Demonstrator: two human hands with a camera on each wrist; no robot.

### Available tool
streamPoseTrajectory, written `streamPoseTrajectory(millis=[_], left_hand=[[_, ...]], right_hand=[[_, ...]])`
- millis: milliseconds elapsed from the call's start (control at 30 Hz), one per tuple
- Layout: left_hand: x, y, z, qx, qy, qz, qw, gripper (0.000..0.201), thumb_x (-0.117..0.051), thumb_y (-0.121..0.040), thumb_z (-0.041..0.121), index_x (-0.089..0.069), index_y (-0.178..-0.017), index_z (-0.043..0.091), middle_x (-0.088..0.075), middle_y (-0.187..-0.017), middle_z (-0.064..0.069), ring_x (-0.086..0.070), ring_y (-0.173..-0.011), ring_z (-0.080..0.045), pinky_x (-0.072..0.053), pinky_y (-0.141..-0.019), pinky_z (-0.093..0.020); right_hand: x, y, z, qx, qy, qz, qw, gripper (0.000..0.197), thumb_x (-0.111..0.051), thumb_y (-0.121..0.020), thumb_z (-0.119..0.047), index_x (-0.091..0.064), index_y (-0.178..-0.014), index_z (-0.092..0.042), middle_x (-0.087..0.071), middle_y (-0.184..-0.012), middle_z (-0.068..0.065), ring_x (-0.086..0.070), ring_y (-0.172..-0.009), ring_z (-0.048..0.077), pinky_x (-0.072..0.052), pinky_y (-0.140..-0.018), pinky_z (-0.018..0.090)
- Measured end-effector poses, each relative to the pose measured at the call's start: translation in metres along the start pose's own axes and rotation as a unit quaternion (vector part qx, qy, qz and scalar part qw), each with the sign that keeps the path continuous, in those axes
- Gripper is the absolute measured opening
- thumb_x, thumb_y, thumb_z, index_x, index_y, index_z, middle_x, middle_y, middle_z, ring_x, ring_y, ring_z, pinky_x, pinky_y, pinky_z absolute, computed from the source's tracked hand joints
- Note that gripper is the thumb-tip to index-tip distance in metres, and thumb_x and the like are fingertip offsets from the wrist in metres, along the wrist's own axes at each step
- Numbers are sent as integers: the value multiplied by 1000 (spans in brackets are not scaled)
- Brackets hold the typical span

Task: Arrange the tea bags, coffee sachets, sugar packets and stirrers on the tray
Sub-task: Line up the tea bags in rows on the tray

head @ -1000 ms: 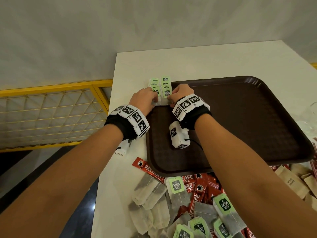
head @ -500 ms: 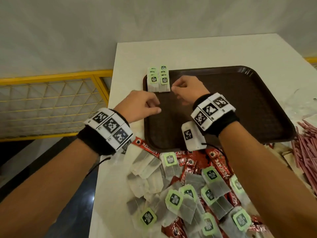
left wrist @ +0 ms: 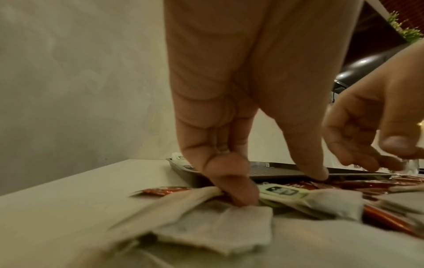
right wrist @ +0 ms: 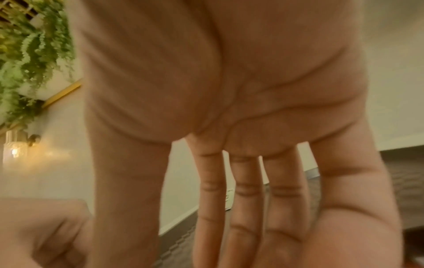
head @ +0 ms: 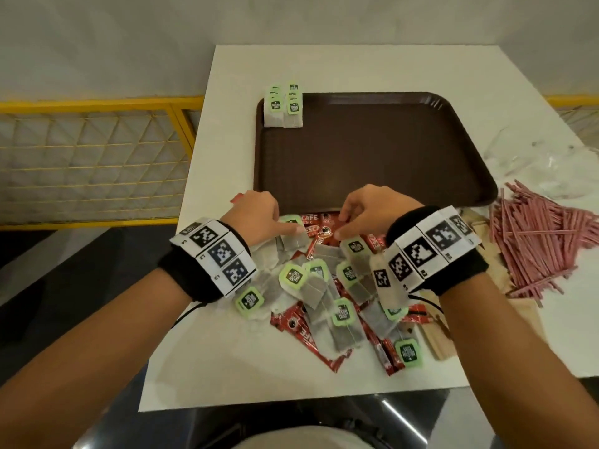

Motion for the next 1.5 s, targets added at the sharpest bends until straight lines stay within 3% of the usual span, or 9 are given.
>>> streamPoseTrajectory(millis=[100,200,433,700,833,1000,1133,1300,1500], left_hand=[[-5,3,0,21,7,0,1000,42,-70,-75,50,-60,-82,10,-57,-82,-7,-52,-74,-18,-36,-55,-23],[-8,6,0,26,18,-2,999,37,-73,-75,44,-60,-89,13,-59,-87,-6,-51,-81,-17,-37,-66,-26],[-11,10,-1,11,70,-1,997,47,-75,-77,32,-61,-114,7,-64,-100,-5,-57,-91,-17,-44,-75,-26],[-2,11,2,-42,128,2,991,24,-76,-76,24,-58,-90,17,-56,-72,8,-53,-68,-7,-37,-58,-17],[7,9,1,-44,188,-13,981,18,-73,-79,18,-61,-91,17,-63,-75,5,-58,-70,-8,-45,-69,-22],[9,9,1,-35,261,-55,963,9,-71,-80,12,-64,-84,15,-66,-75,3,-62,-69,-8,-52,-66,-20],[16,10,8,-39,313,-106,943,6,-68,-83,11,-64,-86,13,-68,-80,1,-65,-65,-2,-51,-56,-13],[32,0,5,-1,379,-133,916,4,-60,-87,6,-59,-89,9,-70,-83,-5,-68,-72,-12,-57,-78,-31],[-2,1,8,16,342,-246,907,6,-60,-88,4,-57,-89,9,-70,-85,-10,-68,-66,-15,-56,-68,-25]], right_hand=[[-9,14,13,-34,38,-11,999,42,-80,-70,-36,-61,-104,-19,-58,-95,-4,-56,-86,14,-43,-62,24],[-19,16,17,-53,56,-10,997,56,-81,-68,-36,-56,-113,-16,-59,-104,0,-58,-92,19,-49,-76,31],[-21,15,9,-62,72,14,995,56,-84,-66,-31,-53,-109,-11,-58,-102,4,-59,-92,22,-50,-75,31],[-17,14,13,-69,66,33,995,59,-85,-64,-32,-53,-110,-12,-59,-104,5,-60,-95,24,-52,-79,34],[-17,12,12,-63,43,16,997,59,-85,-64,-29,-53,-111,-13,-57,-108,3,-58,-96,22,-50,-76,33],[-15,9,15,-59,34,5,998,50,-82,-69,-22,-55,-111,-13,-58,-108,5,-58,-97,23,-50,-75,33],[1,4,3,-24,9,9,1000,27,-79,-73,-23,-61,-92,-16,-61,-86,0,-57,-71,13,-46,-56,24],[33,-11,-29,48,-94,7,994,6,-72,-80,-15,-66,-82,-16,-68,-100,17,-60,-77,21,-54,-84,39],[47,-31,-40,65,-123,-2,990,8,-69,-83,-16,-66,-80,-24,-69,-98,12,-59,-73,20,-53,-89,42]])
Point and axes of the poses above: each hand's wrist, its own y-axis away from the middle knuckle, its own x-axis out of the back of the hand, z = x × y, the point moved 10 cm from there along -y, towards the middle knuckle
